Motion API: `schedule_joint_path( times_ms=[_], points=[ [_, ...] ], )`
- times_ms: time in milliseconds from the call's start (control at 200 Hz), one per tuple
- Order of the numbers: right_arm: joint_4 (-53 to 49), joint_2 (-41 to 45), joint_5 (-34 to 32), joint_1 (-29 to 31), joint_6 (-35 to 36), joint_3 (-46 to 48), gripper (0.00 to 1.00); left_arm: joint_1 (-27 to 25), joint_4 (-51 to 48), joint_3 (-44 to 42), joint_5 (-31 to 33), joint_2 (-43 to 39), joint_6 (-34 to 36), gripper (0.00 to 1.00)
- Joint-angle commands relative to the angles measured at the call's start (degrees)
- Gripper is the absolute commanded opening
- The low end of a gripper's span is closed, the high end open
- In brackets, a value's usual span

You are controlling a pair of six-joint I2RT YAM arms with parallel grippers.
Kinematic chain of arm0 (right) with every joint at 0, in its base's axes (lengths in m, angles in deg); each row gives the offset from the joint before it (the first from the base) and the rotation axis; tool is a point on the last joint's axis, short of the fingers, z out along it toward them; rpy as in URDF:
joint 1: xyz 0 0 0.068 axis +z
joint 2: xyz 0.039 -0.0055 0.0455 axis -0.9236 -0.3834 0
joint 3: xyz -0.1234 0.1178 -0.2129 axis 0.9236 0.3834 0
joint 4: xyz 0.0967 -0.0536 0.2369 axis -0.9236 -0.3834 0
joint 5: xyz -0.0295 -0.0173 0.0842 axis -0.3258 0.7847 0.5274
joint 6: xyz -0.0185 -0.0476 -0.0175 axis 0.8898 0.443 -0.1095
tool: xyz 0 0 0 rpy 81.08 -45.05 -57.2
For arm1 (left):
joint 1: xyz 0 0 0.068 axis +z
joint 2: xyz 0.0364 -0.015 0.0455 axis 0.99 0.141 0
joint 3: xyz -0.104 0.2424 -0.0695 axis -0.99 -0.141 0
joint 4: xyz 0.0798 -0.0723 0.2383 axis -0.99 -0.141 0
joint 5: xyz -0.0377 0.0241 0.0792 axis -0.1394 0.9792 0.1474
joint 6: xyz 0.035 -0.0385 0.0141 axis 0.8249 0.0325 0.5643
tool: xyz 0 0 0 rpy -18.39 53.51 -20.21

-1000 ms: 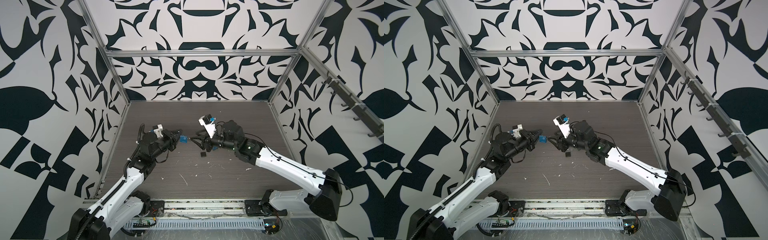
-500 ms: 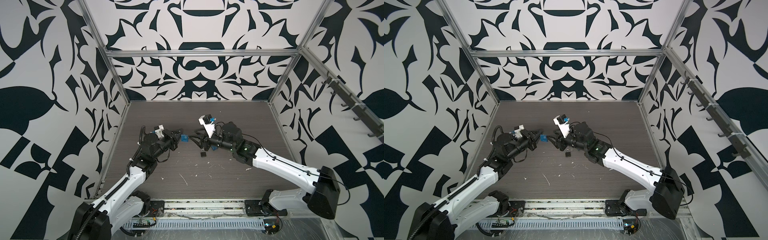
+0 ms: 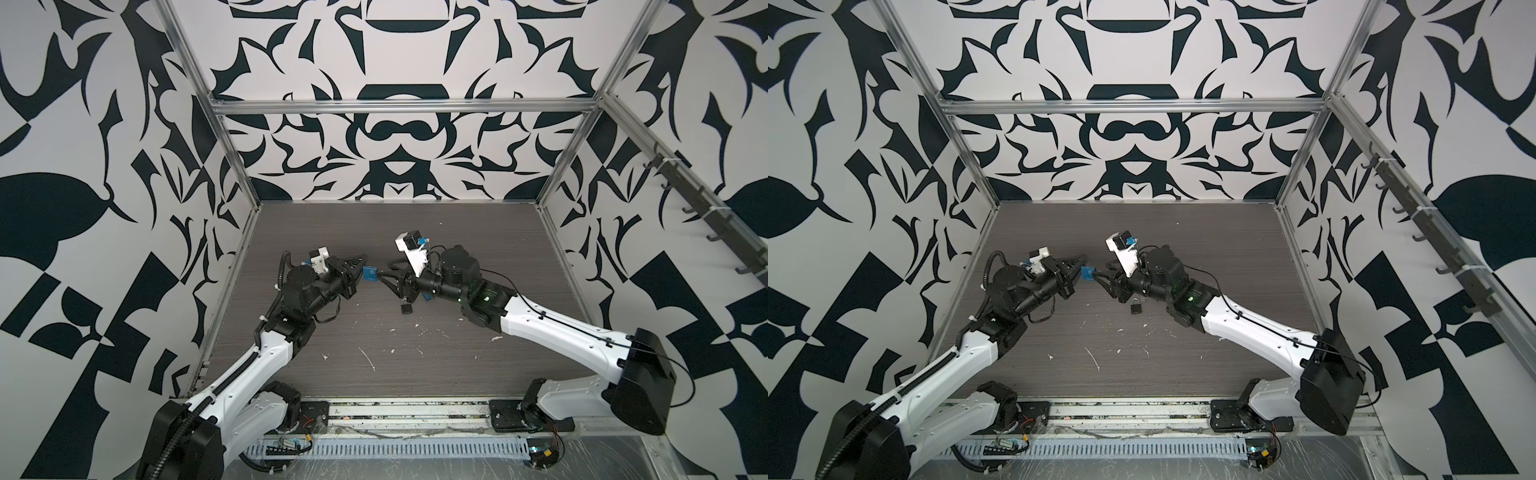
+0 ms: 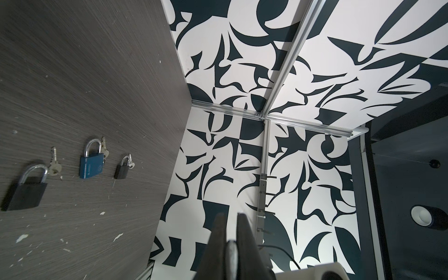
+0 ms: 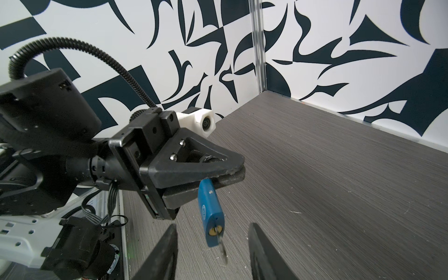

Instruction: Lock with the key

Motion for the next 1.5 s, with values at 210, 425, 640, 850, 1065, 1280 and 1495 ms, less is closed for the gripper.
schedule_joint_path(
  times_ms=[210, 425, 640, 850, 1065, 1280, 1495],
  points=[
    [3.5, -2.8, 3.6, -0.7, -3.3, -2.1, 0.47, -0.3, 4.9, 1.5, -1.6, 0.5, -0.7, 0.0],
    [4.8, -4.5, 5.3, -1.2, -5.3, -3.1, 0.42, -0.3, 6.6, 1.3, -2.0, 1.3, -1.2, 0.0],
    [5.1, -5.1, 6.2, -1.4, -6.3, -3.9, 0.36, -0.3, 7.6, 1.3, -2.4, 2.2, -1.3, 0.0],
    [4.9, -5.6, 7.2, -1.8, -7.0, -4.2, 0.31, -0.3, 8.3, 1.4, -2.5, 2.9, -1.5, 0.0],
    [5.3, -6.4, 8.5, -2.2, -8.6, -4.5, 0.17, -0.3, 9.1, 1.6, -2.6, 3.3, -1.6, 0.0],
    [5.3, -6.4, 9.6, -3.2, -11.3, -4.6, 0.0, -0.2, 8.8, 1.2, -2.7, 4.3, 0.4, 0.03],
    [5.4, -3.2, 12.9, -6.6, -19.2, -3.3, 0.0, 3.2, -0.6, 9.1, -12.4, 7.0, 16.7, 0.99]
  ],
)
